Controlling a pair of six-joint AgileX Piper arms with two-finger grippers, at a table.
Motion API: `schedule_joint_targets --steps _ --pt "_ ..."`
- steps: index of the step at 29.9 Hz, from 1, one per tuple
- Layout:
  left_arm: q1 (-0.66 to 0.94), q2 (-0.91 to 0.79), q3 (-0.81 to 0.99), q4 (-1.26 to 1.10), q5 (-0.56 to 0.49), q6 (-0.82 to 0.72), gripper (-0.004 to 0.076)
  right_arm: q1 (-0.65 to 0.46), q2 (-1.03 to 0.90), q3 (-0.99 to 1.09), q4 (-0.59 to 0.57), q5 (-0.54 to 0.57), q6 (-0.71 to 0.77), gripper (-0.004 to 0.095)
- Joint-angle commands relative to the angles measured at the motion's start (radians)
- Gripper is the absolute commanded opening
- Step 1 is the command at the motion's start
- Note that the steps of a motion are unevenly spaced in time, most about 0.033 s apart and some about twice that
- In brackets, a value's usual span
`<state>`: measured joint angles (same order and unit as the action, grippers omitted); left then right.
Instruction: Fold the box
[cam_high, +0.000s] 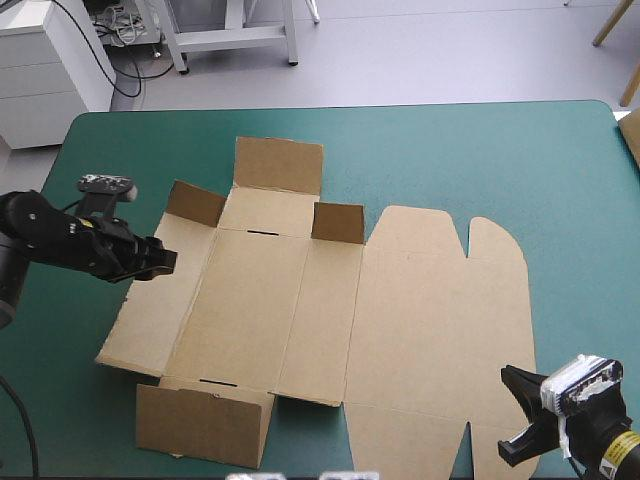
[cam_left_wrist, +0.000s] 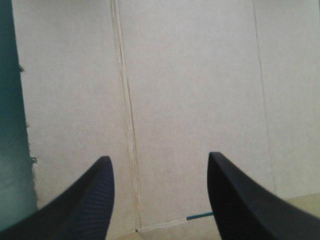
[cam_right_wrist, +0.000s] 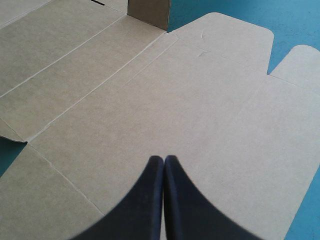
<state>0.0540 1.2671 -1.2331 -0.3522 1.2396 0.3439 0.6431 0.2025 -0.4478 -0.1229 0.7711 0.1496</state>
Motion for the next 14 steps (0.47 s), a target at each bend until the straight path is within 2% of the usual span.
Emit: schedule_joint_targets --steps 1,7,14 --pt "0.164 0.009 -0.033 -0.189 0.037 0.151 0.0394 -0.005 0.011 -0.026 -0.007 -0.069 -0.006 -0.0021" --pt "0.318 0.084 -0.033 -0.181 0.037 0.203 0.0394 -0.005 0.011 -0.026 -0.007 -0.069 -0.006 -0.0021" --pt "0.336 0.194 -0.032 -0.161 0.037 0.228 0.0394 -0.005 0.011 -0.026 -0.007 -0.069 -0.006 -0.0021"
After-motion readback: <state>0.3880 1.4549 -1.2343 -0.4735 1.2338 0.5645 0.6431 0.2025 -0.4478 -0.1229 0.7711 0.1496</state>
